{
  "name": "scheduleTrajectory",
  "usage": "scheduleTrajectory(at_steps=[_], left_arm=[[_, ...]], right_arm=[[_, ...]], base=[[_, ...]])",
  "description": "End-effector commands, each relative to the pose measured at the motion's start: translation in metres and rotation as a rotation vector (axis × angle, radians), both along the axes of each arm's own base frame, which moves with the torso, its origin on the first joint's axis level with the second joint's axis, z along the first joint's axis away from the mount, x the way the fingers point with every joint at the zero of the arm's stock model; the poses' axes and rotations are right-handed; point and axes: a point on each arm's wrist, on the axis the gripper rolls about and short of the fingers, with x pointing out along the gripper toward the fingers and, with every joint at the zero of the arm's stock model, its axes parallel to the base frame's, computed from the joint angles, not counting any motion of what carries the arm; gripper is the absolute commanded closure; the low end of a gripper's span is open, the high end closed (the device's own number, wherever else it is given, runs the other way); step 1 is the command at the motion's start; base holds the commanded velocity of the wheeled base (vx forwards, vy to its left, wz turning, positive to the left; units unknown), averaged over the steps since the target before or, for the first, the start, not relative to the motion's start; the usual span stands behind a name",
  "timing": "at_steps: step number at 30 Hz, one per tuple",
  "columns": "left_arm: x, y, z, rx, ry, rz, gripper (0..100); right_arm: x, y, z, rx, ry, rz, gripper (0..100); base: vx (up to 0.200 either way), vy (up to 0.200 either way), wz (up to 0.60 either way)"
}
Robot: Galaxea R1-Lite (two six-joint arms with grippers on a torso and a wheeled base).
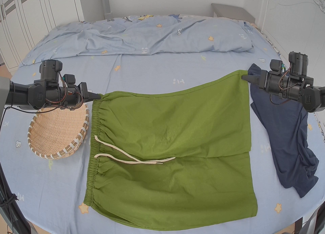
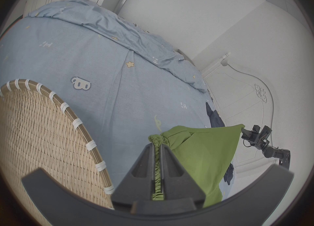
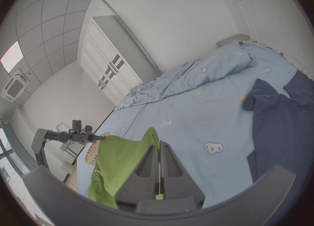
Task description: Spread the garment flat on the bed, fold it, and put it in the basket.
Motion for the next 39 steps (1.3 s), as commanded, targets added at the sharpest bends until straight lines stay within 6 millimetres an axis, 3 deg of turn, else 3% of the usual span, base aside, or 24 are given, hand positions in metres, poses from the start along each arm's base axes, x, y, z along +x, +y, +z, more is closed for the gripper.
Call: scheduleTrajectory(at_steps=[1, 8, 14, 39], left_arm=[[0.002, 0.001, -0.002, 0.0, -0.004, 0.004, 100], [0.006, 0.01, 0.005, -0.002, -0.071, 0.027, 100], [0.014, 0.011, -0.001, 0.0, -0.104, 0.03, 100], [0.032, 0.015, -0.017, -0.005, -0.129, 0.04, 100]], right_arm=[[0.019, 0.002, -0.003, 0.001, -0.001, 0.001, 100], [0.036, -0.001, -0.002, -0.001, -0.005, -0.009, 100], [0.045, -0.002, -0.001, -0.001, -0.022, -0.012, 100], [0.076, -0.003, -0.033, -0.008, 0.022, -0.046, 100]], base=[[0.0, 0.0, 0.0], [0.0, 0.0, 0.0], [0.0, 0.0, 0.0], [0.0, 0.0, 0.0]])
